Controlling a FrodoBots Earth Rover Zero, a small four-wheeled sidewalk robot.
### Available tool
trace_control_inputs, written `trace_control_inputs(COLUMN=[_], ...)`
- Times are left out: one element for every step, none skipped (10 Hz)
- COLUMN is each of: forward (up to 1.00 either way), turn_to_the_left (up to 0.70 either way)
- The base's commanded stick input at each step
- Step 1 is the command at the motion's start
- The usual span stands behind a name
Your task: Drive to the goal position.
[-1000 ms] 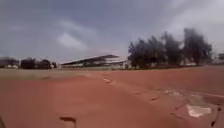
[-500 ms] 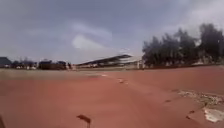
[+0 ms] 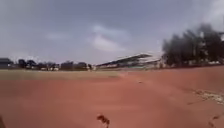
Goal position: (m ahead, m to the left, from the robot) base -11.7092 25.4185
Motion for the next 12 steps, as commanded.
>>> trace_control_inputs(forward=[0.0,0.0,0.0,0.0,0.0,0.0,0.0,0.0,0.0,0.0,0.0,0.0], turn_to_the_left=[0.7,0.7,0.7,0.7,0.7,0.7,0.7,0.7,0.7,0.7,0.7,0.7])
